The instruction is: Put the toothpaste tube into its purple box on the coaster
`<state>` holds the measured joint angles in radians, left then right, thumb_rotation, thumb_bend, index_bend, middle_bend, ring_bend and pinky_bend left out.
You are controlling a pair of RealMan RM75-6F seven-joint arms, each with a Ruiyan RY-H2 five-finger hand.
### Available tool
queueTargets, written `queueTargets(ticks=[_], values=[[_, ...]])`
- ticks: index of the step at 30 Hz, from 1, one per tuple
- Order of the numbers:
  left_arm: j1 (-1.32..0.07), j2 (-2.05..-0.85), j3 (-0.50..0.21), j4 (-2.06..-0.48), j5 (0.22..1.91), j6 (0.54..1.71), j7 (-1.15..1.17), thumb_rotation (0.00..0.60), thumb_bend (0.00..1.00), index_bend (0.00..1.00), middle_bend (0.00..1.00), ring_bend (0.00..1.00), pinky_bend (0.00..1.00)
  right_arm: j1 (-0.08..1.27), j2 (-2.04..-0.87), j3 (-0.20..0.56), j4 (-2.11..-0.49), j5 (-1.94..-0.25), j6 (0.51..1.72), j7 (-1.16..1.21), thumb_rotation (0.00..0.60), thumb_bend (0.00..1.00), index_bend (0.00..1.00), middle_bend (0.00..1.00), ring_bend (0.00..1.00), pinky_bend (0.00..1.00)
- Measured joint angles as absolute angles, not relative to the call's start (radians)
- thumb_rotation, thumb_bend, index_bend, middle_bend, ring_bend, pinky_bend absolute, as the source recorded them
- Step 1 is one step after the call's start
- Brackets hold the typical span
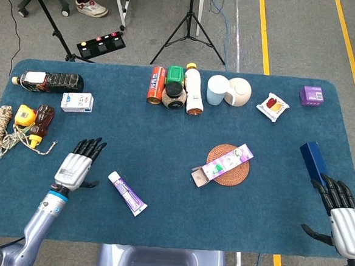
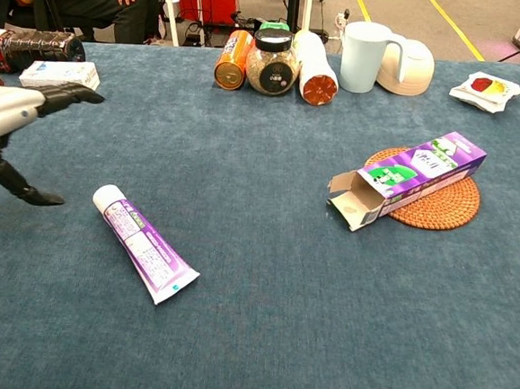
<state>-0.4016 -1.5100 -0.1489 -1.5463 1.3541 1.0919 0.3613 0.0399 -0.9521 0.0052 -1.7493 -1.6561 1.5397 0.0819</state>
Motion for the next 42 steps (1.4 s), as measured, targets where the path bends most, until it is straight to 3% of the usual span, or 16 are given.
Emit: queueTargets(ticks=[25, 42], values=[[-0.584, -1.749, -0.218, -1.398, 1.207, 1.043, 0.596, 0.6, 0.03, 0.0, 0.0, 0.0, 0.05, 0.053, -0.951, 0.012, -1.745, -1.631, 1.516, 0.092, 0.6, 0.06, 0.09, 0.01, 0.0, 0.01], [-0.679, -1.851, -0.229, -1.292, 1.261, 1.059, 0.568, 0.6, 0.03, 0.0, 0.0, 0.0, 0.05, 0.057, -0.954, 0.015, -1.744, -1.623, 1.511, 0.088, 0.6, 0.06, 0.09, 0.01, 0.0, 0.01]])
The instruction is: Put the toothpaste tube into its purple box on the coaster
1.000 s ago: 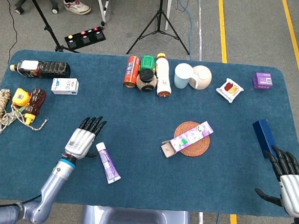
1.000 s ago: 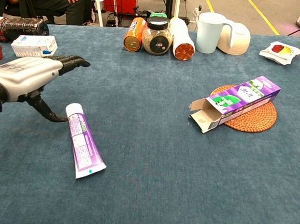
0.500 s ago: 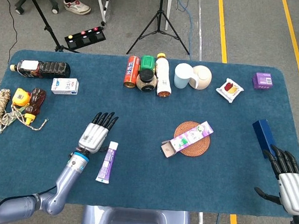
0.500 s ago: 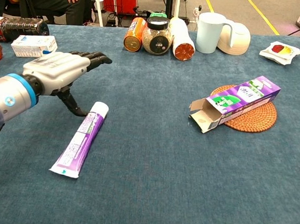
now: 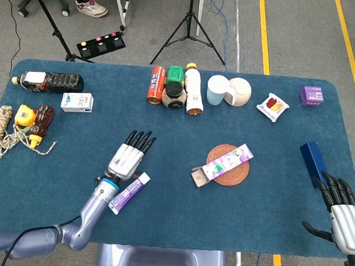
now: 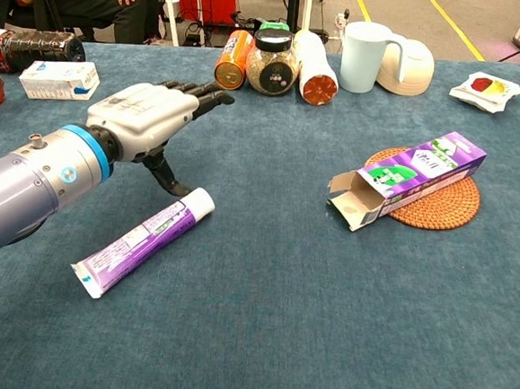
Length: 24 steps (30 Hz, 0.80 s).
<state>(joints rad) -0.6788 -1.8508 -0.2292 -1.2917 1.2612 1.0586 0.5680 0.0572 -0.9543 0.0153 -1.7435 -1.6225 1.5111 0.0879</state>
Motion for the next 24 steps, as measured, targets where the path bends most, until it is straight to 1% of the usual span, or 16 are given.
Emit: queueTargets(ticks=[6, 9, 15, 19, 24], values=[[-0.675, -1.84, -0.21, -1.32, 1.287, 1.083, 0.532, 0.6, 0.03, 0.0, 0.0, 0.0, 0.05, 0.057, -0.952, 0.014, -1.744, -1.625, 1.513, 0.093, 0.6, 0.06, 0.09, 0.01, 0.0, 0.01], [-0.663, -1.812, -0.205, -1.367, 1.283, 1.087, 0.514, 0.6, 0.03, 0.0, 0.0, 0.0, 0.05, 0.057, -0.952, 0.012, -1.744, -1.629, 1.513, 0.095, 0.6, 0.06, 0.09, 0.01, 0.0, 0.01], [-0.632, -1.715, -0.185, -1.506, 1.276, 1.09, 0.473, 0.6, 0.03, 0.0, 0.0, 0.0, 0.05, 0.058, -0.954, 0.008, -1.746, -1.639, 1.512, 0.087, 0.6, 0.06, 0.09, 0.01, 0.0, 0.01], [-0.607, -1.656, -0.15, -1.583, 1.272, 1.087, 0.451, 0.6, 0.03, 0.0, 0.0, 0.0, 0.05, 0.058, -0.958, 0.005, -1.748, -1.643, 1.511, 0.08, 0.6, 0.06, 0.09, 0.01, 0.0, 0.01], [-0.591, -1.634, -0.108, -1.617, 1.275, 1.084, 0.455, 0.6, 0.03, 0.0, 0.0, 0.0, 0.05, 0.059, -0.96, 0.004, -1.748, -1.643, 1.508, 0.075, 0.6, 0.06, 0.09, 0.01, 0.0, 0.01]])
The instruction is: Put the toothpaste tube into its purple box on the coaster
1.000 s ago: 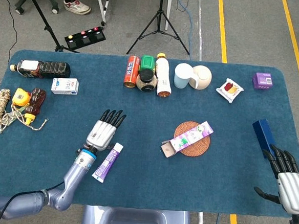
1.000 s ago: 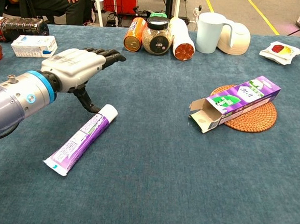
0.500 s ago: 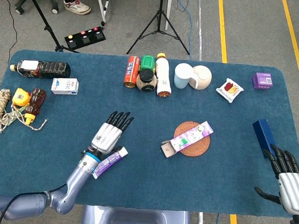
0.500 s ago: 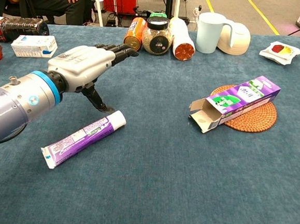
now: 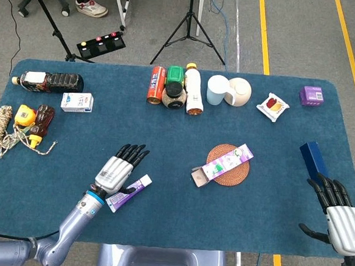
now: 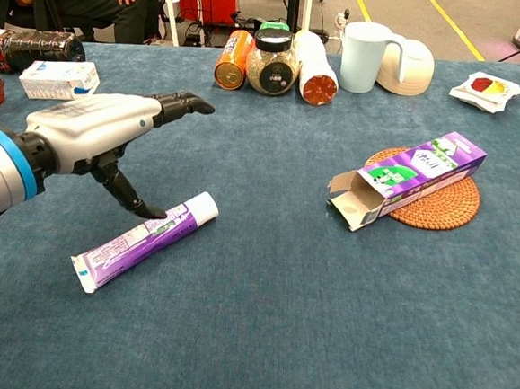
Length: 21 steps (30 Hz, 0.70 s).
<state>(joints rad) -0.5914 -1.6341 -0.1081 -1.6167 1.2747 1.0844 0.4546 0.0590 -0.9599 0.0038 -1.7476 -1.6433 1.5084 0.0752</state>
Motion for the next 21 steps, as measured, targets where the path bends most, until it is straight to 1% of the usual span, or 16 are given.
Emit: queueTargets(ticks=[9, 21], values=[[-0.59, -1.618, -0.065, -1.635, 1.305, 1.065, 0.442, 0.6, 0.03, 0.0, 0.0, 0.0, 0.05, 0.06, -0.964, 0.003, -1.749, -1.644, 1.507, 0.065, 0.6, 0.06, 0.09, 0.01, 0.0, 0.01], [-0.567, -1.665, -0.028, -1.605, 1.322, 1.093, 0.456, 0.6, 0.03, 0.0, 0.0, 0.0, 0.05, 0.061, -0.963, 0.003, -1.748, -1.642, 1.506, 0.068, 0.6, 0.06, 0.09, 0.01, 0.0, 0.01]])
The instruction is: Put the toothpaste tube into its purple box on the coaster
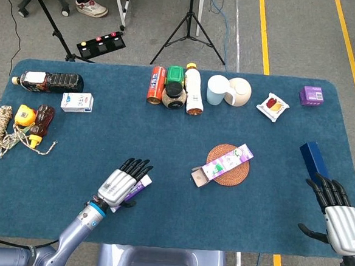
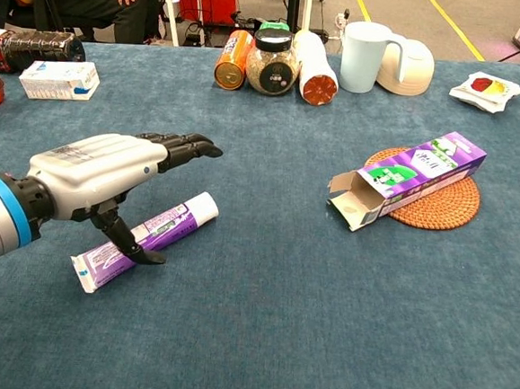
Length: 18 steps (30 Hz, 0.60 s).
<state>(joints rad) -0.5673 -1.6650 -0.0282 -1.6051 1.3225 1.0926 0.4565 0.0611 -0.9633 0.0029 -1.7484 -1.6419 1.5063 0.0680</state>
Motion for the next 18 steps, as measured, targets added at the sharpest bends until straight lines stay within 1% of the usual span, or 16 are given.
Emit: queueTargets(ticks=[8, 18], values=[[-0.551, -1.664, -0.024, -1.572, 1.316, 1.106, 0.449, 0.6, 0.03, 0.0, 0.0, 0.0, 0.05, 0.062, -0.964, 0.0, -1.748, -1.646, 1.506, 0.066, 0.6, 0.06, 0.09, 0.01, 0.0, 0.01], [-0.557, -1.664, -0.058, -1.498, 1.29, 1.092, 0.416, 0.6, 0.03, 0.0, 0.0, 0.0, 0.05, 0.063, -0.968, 0.0, -1.749, -1.646, 1.502, 0.056, 0.6, 0.06, 0.09, 0.01, 0.0, 0.01]])
